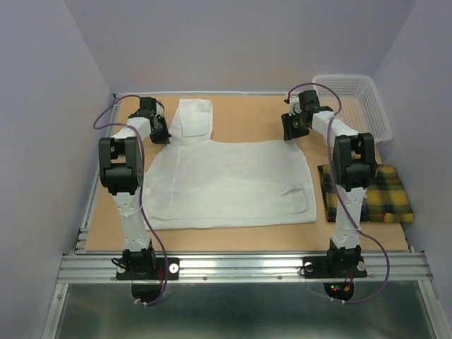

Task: Fold and stack the long sleeve shirts
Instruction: Fold the shirt

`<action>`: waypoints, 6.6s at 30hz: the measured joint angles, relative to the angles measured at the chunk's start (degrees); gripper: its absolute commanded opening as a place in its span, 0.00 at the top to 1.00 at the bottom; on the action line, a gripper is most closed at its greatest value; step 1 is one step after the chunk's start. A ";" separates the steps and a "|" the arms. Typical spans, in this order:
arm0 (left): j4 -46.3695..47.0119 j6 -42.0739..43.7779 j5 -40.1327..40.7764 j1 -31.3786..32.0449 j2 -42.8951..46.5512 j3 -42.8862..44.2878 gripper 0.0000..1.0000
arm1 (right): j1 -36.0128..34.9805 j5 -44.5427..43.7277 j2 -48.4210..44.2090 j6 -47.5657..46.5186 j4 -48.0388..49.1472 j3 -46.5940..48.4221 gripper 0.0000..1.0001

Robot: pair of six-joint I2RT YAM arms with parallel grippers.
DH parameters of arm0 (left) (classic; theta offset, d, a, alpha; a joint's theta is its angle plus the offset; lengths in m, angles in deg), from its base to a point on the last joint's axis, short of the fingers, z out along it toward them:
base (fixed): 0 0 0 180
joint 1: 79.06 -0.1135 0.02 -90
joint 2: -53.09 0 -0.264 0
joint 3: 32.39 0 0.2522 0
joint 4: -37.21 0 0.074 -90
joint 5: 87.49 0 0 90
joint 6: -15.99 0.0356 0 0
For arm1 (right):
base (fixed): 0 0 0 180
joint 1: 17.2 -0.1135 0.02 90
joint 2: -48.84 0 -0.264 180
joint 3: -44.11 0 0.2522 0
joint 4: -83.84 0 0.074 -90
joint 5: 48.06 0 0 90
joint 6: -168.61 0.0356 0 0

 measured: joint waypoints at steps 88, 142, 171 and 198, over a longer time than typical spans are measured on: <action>6.14 -6.62 12.13 -1.33 29.18 -25.27 1.00 | 0.52 3.76 -21.29 -1.05 7.85 -20.65 0.94; 4.42 -12.94 11.30 -0.24 45.13 -37.44 0.12 | -26.25 -14.67 -18.05 29.53 15.34 -25.42 0.52; 4.92 -12.96 8.09 3.15 26.88 -26.93 0.19 | -30.01 -17.73 -30.18 32.09 17.25 -36.24 0.11; 8.66 -15.08 6.49 4.66 17.59 -25.88 0.77 | -30.01 -17.99 -31.87 32.44 17.18 -37.79 0.11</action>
